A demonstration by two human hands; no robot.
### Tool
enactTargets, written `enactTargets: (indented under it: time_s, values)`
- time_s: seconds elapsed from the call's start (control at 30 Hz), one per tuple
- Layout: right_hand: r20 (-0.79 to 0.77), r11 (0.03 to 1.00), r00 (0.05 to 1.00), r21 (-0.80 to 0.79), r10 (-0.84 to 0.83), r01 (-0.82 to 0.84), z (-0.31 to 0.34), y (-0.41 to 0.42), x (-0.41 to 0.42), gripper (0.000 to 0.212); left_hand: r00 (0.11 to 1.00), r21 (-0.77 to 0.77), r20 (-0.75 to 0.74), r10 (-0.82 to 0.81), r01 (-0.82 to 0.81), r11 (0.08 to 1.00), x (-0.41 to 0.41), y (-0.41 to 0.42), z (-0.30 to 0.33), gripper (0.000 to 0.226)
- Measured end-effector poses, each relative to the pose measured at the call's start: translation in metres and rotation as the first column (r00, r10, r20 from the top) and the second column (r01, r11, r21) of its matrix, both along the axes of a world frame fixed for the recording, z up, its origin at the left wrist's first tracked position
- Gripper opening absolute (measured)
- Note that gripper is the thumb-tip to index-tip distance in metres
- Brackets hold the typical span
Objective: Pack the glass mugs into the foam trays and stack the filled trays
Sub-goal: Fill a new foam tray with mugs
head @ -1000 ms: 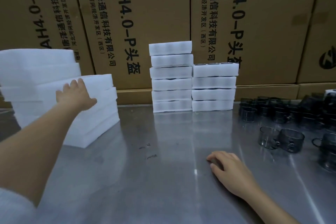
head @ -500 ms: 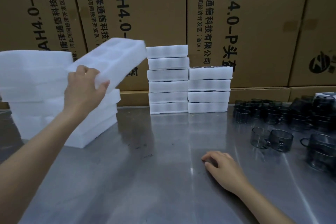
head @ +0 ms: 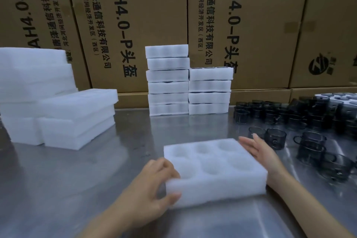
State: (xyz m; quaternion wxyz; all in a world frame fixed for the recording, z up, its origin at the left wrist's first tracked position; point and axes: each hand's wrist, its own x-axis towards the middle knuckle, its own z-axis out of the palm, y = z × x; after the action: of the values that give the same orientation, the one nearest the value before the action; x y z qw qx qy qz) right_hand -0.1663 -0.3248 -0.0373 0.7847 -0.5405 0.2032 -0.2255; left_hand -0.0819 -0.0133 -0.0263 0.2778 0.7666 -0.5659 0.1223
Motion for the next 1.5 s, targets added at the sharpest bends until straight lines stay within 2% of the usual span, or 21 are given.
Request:
enactTargets:
  time_s: [0.1, 0.2, 0.27, 0.3, 0.37, 0.4, 0.53, 0.67, 0.8, 1.03, 1.1, 1.17, 1.23, 1.3, 1.37, 1.43, 1.5]
  values:
    - [-0.011, 0.999, 1.0, -0.051, -0.013, 0.013, 0.001, -0.001, -0.004, 0.028, 0.998, 0.065, 0.043, 0.042, -0.045, 0.997, -0.001, -0.006, -0.013, 0.037]
    - [0.014, 0.967, 0.984, -0.18, -0.179, 0.179, -0.002, -0.003, -0.003, 0.021, 0.998, 0.067, 0.025, 0.06, -0.062, 0.996, 0.0, -0.016, -0.011, 0.039]
    - [-0.005, 0.854, 0.937, -0.415, -0.348, 0.315, -0.008, -0.007, -0.004, 0.023, 0.998, 0.063, 0.026, 0.065, -0.066, 0.996, 0.0, -0.025, -0.009, 0.04]
    - [-0.017, 0.748, 0.899, -0.562, -0.438, 0.353, -0.011, -0.011, -0.004, 0.027, 0.997, 0.049, 0.025, 0.067, -0.068, 0.997, 0.0, -0.03, -0.009, 0.04]
    - [-0.038, 0.521, 0.821, -0.789, -0.57, 0.326, -0.015, -0.02, -0.004, 0.035, 0.997, -0.017, -0.006, 0.074, -0.074, 0.997, -0.001, -0.036, -0.01, 0.041]
    - [-0.052, 0.446, 0.795, -0.849, -0.605, 0.284, -0.016, -0.025, -0.003, 0.04, 0.997, -0.057, -0.015, 0.08, -0.08, 0.995, -0.002, -0.038, -0.012, 0.04]
    - [-0.197, 0.332, 0.707, -0.941, -0.679, 0.057, -0.015, -0.041, 0.001, 0.051, 0.99, -0.114, 0.065, 0.124, -0.116, 0.987, -0.003, -0.038, -0.02, 0.036]
    - [-0.145, 0.196, 0.661, -0.981, -0.736, 0.003, -0.014, -0.046, 0.004, 0.032, 0.986, -0.123, 0.099, 0.136, -0.124, 0.985, -0.003, -0.036, -0.019, 0.034]
    - [-0.079, 0.085, 0.674, -0.996, -0.735, -0.023, -0.012, -0.04, 0.005, 0.022, 0.982, -0.13, 0.138, 0.132, -0.114, 0.985, -0.001, -0.038, -0.018, 0.034]
    - [-0.138, 0.093, 0.649, -0.99, -0.748, -0.104, -0.011, -0.039, 0.003, 0.017, 0.971, -0.127, 0.204, 0.12, -0.096, 0.987, -0.002, -0.036, -0.018, 0.03]
    - [-0.069, 0.064, 0.673, -0.997, -0.736, -0.032, -0.005, -0.037, 0.001, 0.016, 0.969, -0.13, 0.215, 0.12, -0.093, 0.987, -0.002, -0.036, -0.017, 0.029]
    - [0.064, 0.048, 0.739, -0.99, -0.671, 0.129, 0.009, -0.031, -0.001, 0.012, 0.968, -0.131, 0.224, 0.114, -0.086, 0.988, -0.003, -0.036, -0.017, 0.029]
    - [0.194, 0.073, 0.798, -0.956, -0.571, 0.284, 0.031, -0.017, -0.003, 0.009, 0.965, -0.131, 0.24, 0.107, -0.077, 0.988, -0.004, -0.038, -0.016, 0.029]
    - [0.301, 0.08, 0.844, -0.925, -0.444, 0.372, 0.052, 0.008, -0.002, 0.007, 0.96, -0.127, 0.263, 0.092, -0.06, 0.99, -0.005, -0.039, -0.015, 0.029]
    - [0.303, 0.076, 0.905, -0.937, -0.299, 0.34, 0.065, 0.037, 0.001, 0.007, 0.956, -0.119, 0.284, 0.078, -0.045, 0.992, -0.006, -0.04, -0.014, 0.03]
    - [0.211, -0.002, 0.96, -0.977, -0.186, 0.214, 0.065, 0.064, 0.005, 0.006, 0.953, -0.113, 0.297, 0.066, -0.033, 0.993, -0.007, -0.04, -0.014, 0.03]
    - [0.115, -0.091, 0.983, -0.991, -0.142, 0.103, 0.056, 0.081, 0.008, 0.006, 0.952, -0.103, 0.304, 0.046, -0.015, 0.995, -0.009, -0.04, -0.013, 0.03]
